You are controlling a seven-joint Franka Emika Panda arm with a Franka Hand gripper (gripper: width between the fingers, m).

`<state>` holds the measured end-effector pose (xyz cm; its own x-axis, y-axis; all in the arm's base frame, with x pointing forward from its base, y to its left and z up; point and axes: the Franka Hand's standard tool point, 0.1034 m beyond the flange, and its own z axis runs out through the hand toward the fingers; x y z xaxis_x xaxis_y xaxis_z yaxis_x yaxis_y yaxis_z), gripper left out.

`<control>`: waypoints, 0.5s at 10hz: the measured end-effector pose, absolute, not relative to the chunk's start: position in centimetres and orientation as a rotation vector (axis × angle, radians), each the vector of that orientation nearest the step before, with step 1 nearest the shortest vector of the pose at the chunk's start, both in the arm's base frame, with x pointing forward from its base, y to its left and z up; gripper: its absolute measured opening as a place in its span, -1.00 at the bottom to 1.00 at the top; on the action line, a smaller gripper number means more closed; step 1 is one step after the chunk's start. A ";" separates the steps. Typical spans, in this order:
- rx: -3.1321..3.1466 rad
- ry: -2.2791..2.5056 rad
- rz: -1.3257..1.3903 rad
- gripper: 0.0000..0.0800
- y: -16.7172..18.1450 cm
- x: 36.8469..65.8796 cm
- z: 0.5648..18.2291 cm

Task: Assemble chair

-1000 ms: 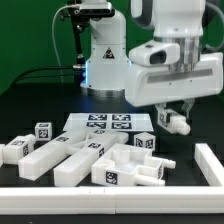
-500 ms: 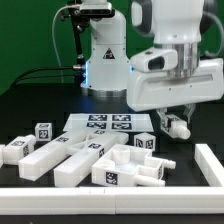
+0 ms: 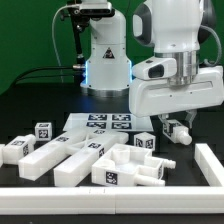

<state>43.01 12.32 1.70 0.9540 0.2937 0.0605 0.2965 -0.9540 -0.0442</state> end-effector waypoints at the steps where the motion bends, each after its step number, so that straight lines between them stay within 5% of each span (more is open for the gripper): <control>1: -3.050 -0.529 -0.046 -0.01 11.2 44.4 3.4; 3: -3.028 -0.655 -0.023 0.56 9.2 47.0 5.4; 5: -3.013 -0.742 -0.038 0.61 9.2 49.5 6.5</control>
Offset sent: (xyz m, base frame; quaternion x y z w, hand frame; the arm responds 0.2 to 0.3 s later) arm 0.0685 -0.0326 0.0412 0.0094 -0.0260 -0.1142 0.9931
